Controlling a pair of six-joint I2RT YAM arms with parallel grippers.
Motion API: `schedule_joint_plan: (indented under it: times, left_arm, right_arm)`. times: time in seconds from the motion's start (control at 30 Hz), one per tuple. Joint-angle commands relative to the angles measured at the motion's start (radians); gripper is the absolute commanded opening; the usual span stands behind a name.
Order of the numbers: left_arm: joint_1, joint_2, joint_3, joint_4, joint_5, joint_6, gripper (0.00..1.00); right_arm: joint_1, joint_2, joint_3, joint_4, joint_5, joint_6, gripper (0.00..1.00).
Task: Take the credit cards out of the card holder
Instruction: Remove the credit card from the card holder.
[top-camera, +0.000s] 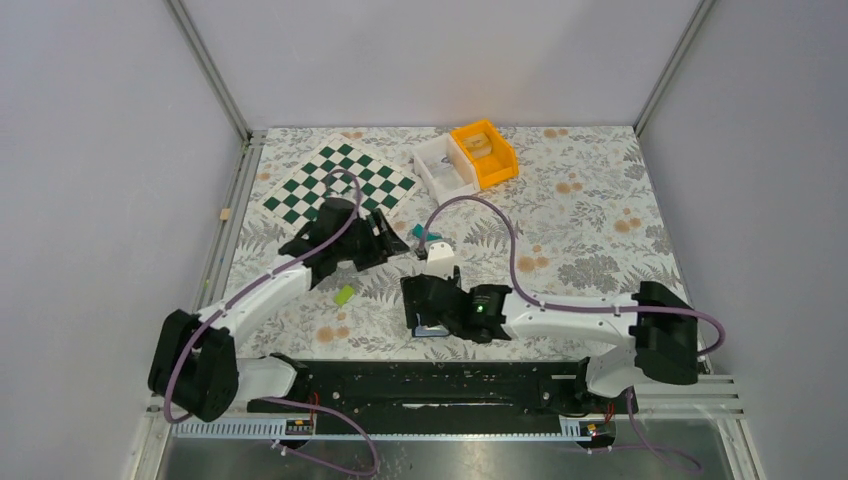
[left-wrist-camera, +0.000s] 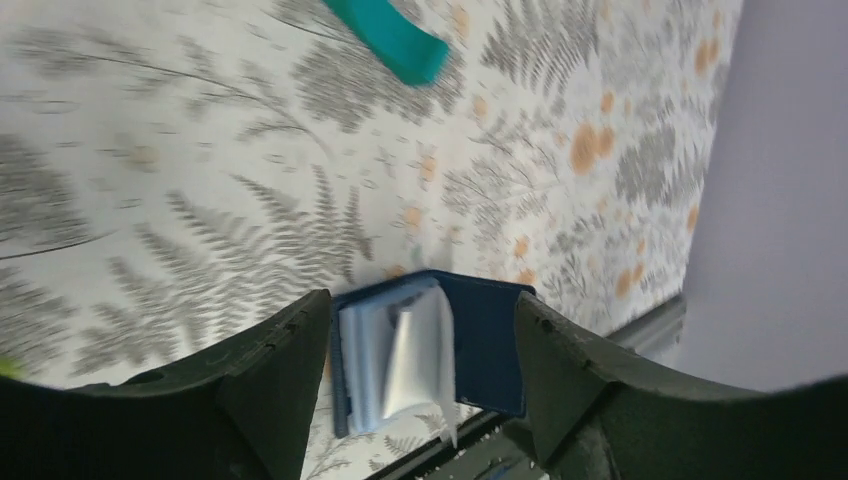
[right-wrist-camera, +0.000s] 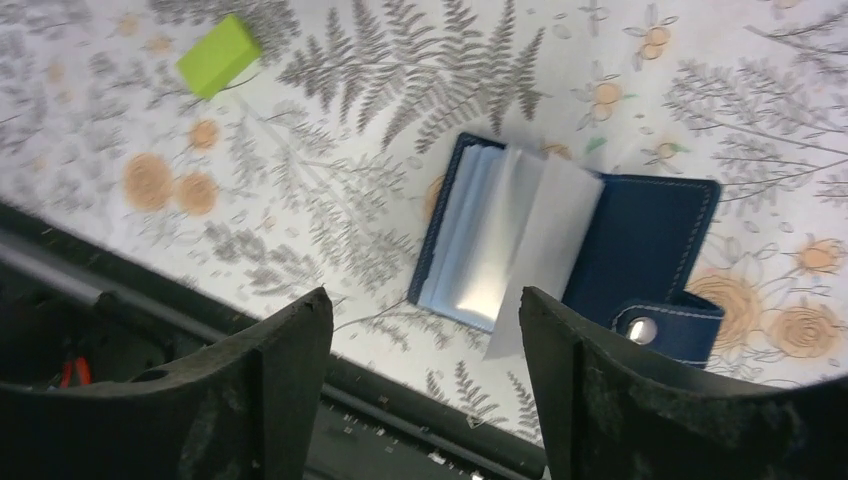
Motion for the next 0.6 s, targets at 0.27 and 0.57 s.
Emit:
schedule_joint_plan:
  times: [0.27, 0.57]
  left_arm:
    - [0.164, -0.277, -0.184, -0.152, -0.076, -0.049, 0.67]
    - [0.163, -0.280, -0.305, -0.076, 0.053, -0.068, 0.65]
  right_arm:
    - [-0.020, 0.214, 0.113, -0.146, 0.170, 0.040, 0.78]
    - [-0.081, 0.248, 0.036, -0.043, 0.058, 0.068, 0.78]
